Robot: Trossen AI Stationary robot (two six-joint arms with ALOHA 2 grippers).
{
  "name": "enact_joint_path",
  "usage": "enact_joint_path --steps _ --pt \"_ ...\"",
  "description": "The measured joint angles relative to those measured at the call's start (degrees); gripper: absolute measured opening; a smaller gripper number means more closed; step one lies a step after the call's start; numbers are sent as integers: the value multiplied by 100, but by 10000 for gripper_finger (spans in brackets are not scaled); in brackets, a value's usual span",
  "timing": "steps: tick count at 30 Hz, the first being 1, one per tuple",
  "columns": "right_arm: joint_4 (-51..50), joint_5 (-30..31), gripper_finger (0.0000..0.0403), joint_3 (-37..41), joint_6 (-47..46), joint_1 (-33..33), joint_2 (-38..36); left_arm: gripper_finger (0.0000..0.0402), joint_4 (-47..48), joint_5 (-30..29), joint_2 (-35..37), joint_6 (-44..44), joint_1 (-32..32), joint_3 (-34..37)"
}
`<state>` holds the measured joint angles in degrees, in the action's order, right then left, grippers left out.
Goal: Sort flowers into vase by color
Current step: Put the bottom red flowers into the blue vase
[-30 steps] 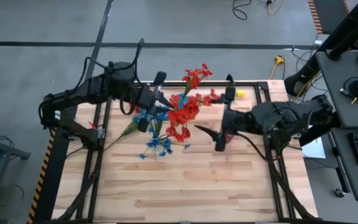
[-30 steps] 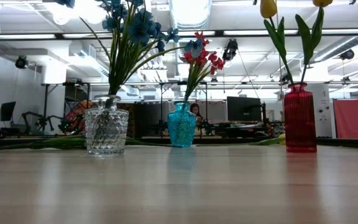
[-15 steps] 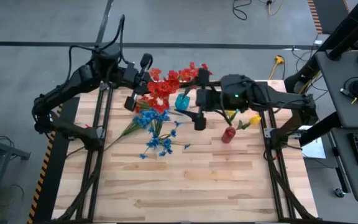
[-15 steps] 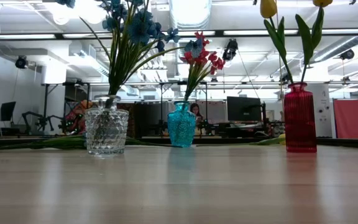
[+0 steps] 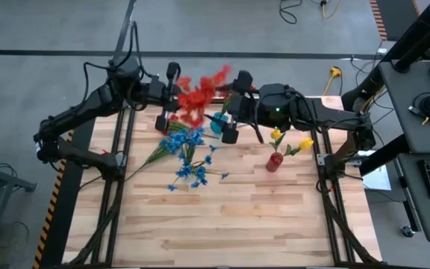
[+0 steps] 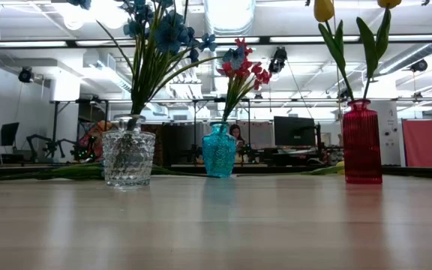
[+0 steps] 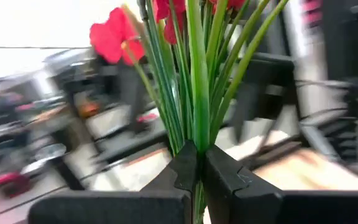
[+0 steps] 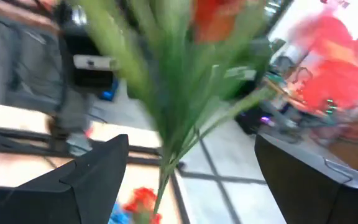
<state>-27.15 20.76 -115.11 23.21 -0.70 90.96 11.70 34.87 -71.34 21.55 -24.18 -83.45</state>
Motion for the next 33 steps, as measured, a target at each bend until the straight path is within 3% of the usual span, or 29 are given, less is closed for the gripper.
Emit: enact_joint_path --steps 3,15,21,26,33 --pt "126 -102 341 0 160 75 0 0 -129 -347 25 -3 -11 -28" --pt "514 -1241 320 3 321 643 17 0 -590 -345 -425 23 -17 -17" --pt "520 -1385 274 13 243 909 24 0 -632 -426 -442 22 -83 -17" --pt "517 -1804 217 13 118 1083 69 2 -623 -909 -454 23 -83 -17" --pt "544 -1845 141 13 88 1181 178 8 -608 -948 -532 -18 -85 -17"
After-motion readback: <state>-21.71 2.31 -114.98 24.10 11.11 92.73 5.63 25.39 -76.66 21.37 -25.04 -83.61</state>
